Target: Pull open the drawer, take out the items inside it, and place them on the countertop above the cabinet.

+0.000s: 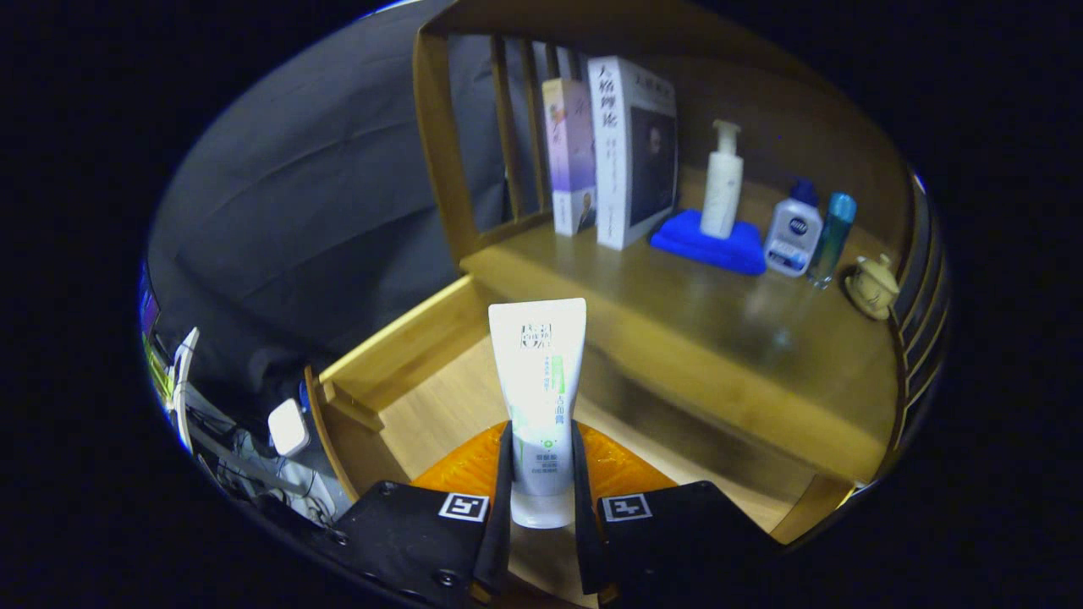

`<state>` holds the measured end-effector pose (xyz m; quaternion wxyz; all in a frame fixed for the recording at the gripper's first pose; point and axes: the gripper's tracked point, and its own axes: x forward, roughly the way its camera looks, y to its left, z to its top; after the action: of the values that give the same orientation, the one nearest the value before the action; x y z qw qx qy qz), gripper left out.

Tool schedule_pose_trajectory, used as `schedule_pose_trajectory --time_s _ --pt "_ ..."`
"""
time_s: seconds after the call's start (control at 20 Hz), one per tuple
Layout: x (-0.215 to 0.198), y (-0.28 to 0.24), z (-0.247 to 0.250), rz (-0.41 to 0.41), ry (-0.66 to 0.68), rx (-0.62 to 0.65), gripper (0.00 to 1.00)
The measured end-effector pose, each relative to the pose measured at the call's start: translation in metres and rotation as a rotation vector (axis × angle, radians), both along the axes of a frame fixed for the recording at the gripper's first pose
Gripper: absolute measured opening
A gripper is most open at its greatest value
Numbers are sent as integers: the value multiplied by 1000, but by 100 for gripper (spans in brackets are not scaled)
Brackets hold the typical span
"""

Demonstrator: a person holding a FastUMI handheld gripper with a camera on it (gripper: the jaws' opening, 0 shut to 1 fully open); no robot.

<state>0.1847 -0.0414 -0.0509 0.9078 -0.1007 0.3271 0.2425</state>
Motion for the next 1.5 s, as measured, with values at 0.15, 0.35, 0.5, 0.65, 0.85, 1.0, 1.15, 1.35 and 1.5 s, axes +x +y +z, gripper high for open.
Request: schedule_pose_trajectory --time_s 0.15,0.35,0.5,0.65,0.85,1.0,1.15,1.35,1.5 --pt "25 -15 24 -108 -59 62 34" --pt "67 -53 43 -294 -148 61 35" --pt "82 -70 37 -413 -114 82 34" --pt "97 -81 30 -498 -96 106 35" --pt "108 -90 28 -571 -136 93 40" --pt "111 -90 37 -596 -196 114 45" --pt "95 -85 65 -581 -311 78 85" --pt "53 -74 89 -583 -460 58 98" --pt "11 -61 93 -581 -537 94 98"
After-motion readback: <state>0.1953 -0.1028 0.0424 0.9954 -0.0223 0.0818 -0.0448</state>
